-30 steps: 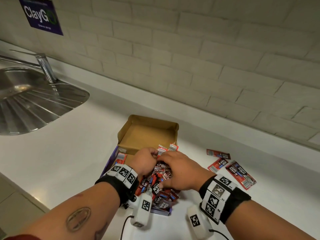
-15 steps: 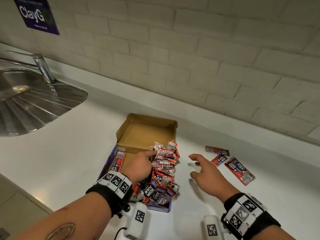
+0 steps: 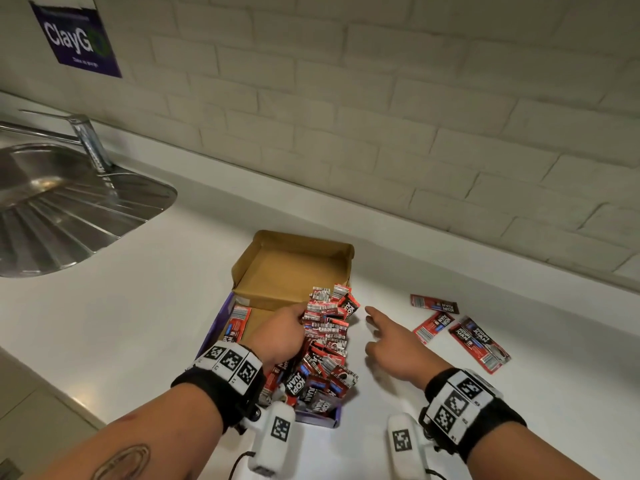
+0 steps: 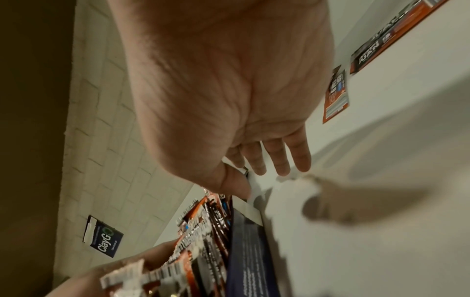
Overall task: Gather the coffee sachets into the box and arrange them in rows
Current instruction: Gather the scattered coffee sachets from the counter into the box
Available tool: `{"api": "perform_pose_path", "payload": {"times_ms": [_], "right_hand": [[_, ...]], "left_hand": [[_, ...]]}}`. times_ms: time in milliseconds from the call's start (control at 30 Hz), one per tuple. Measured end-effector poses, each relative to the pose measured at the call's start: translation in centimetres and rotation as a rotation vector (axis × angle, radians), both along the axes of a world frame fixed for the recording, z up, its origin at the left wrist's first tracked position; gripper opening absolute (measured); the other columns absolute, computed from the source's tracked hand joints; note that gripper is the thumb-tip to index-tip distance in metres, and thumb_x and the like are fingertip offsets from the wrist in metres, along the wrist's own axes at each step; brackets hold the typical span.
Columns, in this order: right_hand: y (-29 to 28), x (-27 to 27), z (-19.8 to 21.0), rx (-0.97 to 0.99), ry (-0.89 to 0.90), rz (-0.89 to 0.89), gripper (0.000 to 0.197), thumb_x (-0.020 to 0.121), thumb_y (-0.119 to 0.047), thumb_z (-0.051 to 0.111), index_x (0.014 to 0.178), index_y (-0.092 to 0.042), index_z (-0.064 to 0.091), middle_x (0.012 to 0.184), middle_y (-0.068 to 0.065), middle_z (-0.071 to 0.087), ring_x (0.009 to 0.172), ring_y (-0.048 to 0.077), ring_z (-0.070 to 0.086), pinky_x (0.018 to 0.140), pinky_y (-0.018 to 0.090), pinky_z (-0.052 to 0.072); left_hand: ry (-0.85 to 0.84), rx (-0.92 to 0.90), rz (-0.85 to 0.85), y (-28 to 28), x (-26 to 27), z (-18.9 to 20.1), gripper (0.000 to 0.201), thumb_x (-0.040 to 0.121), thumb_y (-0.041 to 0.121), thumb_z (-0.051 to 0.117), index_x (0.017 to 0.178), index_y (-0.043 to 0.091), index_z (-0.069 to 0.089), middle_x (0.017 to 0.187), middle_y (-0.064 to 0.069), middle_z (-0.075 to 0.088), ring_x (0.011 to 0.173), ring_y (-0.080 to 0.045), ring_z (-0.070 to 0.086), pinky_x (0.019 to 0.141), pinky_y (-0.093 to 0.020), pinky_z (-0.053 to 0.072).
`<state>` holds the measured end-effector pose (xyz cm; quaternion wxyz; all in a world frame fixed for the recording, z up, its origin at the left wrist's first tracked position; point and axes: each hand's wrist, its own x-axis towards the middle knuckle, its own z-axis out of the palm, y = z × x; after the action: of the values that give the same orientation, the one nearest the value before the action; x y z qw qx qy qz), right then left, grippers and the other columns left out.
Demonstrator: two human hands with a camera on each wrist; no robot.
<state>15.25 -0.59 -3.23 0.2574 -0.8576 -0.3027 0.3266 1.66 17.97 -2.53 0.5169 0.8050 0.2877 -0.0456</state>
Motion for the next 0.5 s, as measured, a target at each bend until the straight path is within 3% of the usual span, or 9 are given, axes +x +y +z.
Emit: {"api": "perform_pose_path", "payload": {"times_ms": [133,267,367,433,500], "right_hand": [[-0.8,0.3,-0.6,-0.003,0.010,-0.029,0.079,0.095,-0.013,0.053,0.163,-0.029,0.015,0.166,0.001,0.033,0.148,0.023,0.039,0.114,0.032,0.037],[-1.4,0.4,-1.3,-0.015,0.019,-0.041,0.077,0.095,-0.012,0.053,0.162,-0.027,0.019,0.164,0.002,0.036,0.149,0.023,0.038,0.118,0.034,0.033],[-1.4,0.4,-1.6,-0.013,0.021,-0.044,0.077,0.094,-0.012,0.053,0.162,-0.027,0.020,0.163,0.002,0.037,0.149,0.023,0.037,0.120,0.037,0.033],[-1.3,0.4,-1.6,-0.011,0.017,-0.044,0.076,0.095,-0.012,0.053,0.162,-0.026,0.021,0.163,0.003,0.038,0.150,0.023,0.037,0.121,0.037,0.033],[-1.2,0.4,-1.6,-0.007,0.015,-0.043,0.075,0.095,-0.012,0.053,0.162,-0.026,0.021,0.163,0.003,0.038,0.150,0.023,0.037,0.121,0.036,0.032]], "left_hand": [[-0.016,-0.089,0.057,0.5,-0.1,-0.2,0.038,0.094,0.001,0.050,0.121,0.020,0.069,0.099,0.003,0.078,0.092,-0.020,0.074,0.089,-0.044,0.059],[0.017,-0.044,0.116,1.1,0.0,-0.6,0.035,0.095,0.001,0.048,0.119,0.016,0.068,0.107,0.000,0.075,0.100,-0.021,0.070,0.095,-0.044,0.055],[0.066,-0.026,0.125,1.1,0.2,-0.3,0.033,0.091,0.009,0.048,0.114,0.018,0.070,0.103,-0.001,0.075,0.097,-0.023,0.070,0.094,-0.047,0.056],[0.086,0.035,0.058,0.7,0.6,0.6,0.041,0.086,0.015,0.050,0.122,0.024,0.068,0.108,0.000,0.075,0.093,-0.021,0.071,0.090,-0.043,0.058],[0.116,0.154,-0.042,-0.1,1.0,1.8,0.057,0.093,0.005,0.046,0.145,0.028,0.051,0.125,0.000,0.068,0.088,-0.013,0.068,0.077,-0.029,0.059]]}}
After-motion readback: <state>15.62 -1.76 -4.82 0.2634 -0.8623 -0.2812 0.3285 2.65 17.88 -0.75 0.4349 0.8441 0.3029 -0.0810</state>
